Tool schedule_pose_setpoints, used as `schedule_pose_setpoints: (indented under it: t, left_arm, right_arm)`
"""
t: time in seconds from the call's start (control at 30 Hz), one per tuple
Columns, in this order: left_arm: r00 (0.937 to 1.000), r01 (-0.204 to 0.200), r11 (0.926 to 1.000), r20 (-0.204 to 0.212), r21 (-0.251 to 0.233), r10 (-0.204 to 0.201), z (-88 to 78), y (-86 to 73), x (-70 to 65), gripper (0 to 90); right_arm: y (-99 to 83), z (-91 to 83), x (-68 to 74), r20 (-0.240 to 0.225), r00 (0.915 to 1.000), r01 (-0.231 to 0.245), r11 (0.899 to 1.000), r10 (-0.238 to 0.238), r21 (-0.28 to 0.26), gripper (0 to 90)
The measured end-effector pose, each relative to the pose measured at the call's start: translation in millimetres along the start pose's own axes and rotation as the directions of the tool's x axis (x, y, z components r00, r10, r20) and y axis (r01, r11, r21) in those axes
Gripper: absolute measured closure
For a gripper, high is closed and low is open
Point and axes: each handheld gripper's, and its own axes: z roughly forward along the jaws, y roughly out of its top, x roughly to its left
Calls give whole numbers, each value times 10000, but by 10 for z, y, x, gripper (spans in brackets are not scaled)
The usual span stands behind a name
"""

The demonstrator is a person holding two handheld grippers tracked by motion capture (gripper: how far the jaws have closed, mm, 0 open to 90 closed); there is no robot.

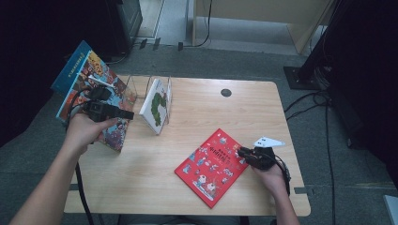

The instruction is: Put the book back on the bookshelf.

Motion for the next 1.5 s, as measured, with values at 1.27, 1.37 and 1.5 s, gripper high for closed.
schedule_pose_setpoints:
  t: [1.27, 1.37, 1.5]
  left_arm:
    - [9899, -1123, 9926, 916, 460, 1078, 748, -202, -204, 657]
    - [9910, -1007, 9940, 923, 423, 965, 759, -259, -203, 691]
    - [9920, -1004, 9945, 796, 310, 976, 760, -327, -212, 731]
  right_arm:
    - [-262, -43, 61, 572, 9964, -651, 9974, 633, 312, 869]
    - [-200, 27, 75, 582, 9963, -654, 9972, 631, 369, 875]
    - [-134, 105, 79, 525, 9968, -631, 9971, 608, 418, 878]
